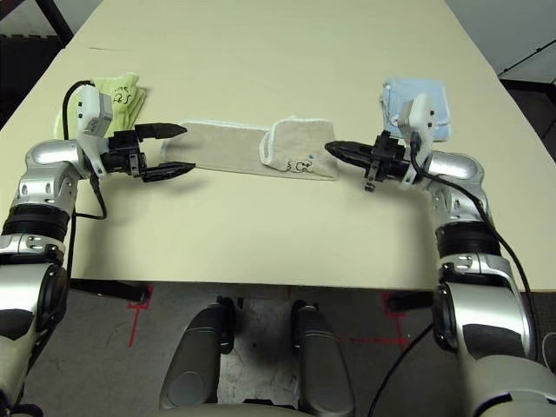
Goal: Fold the towel and set it aside.
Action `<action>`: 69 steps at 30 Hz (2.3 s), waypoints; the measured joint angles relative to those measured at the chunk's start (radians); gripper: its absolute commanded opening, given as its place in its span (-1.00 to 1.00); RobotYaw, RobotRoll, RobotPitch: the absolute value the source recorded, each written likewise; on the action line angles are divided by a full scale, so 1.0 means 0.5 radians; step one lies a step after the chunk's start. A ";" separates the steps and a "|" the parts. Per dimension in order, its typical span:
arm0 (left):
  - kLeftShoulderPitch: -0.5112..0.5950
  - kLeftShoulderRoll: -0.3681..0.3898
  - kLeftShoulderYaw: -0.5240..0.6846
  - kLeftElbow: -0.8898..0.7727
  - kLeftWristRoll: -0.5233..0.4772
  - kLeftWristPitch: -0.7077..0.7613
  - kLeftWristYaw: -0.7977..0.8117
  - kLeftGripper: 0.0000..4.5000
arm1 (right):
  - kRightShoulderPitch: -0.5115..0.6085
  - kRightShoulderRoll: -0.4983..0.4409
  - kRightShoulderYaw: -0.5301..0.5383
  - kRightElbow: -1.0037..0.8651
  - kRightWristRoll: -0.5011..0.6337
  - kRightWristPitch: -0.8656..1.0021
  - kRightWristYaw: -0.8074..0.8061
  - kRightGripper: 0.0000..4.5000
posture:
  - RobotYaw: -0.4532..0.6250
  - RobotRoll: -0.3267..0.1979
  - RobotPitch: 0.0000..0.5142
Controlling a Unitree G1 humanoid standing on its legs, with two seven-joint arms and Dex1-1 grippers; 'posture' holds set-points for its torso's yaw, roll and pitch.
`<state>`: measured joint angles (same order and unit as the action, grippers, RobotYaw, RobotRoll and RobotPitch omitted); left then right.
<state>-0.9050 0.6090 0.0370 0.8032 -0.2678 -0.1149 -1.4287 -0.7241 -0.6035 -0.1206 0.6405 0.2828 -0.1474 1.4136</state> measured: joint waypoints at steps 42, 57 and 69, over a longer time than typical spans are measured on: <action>-0.371 0.090 0.222 0.130 -0.152 2.561 0.934 1.00 | 0.157 -0.092 0.066 -0.151 0.026 0.010 0.014 0.99 | 0.04 0.25 -0.30; -0.475 0.024 0.428 0.387 -0.181 2.376 1.255 1.00 | 0.158 -0.092 0.066 -0.182 0.025 0.009 -0.013 0.99 | 0.03 0.25 -0.28; -0.458 0.033 0.312 0.386 -0.170 2.510 1.171 -0.63 | 0.158 -0.093 0.066 -0.181 0.021 -0.011 -0.042 1.00 | 0.01 0.25 -0.29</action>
<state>-1.1340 0.6254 0.1932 0.9964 -0.3529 1.1399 -0.8431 -0.6452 -0.6499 -0.0874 0.5499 0.2931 -0.1531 1.3928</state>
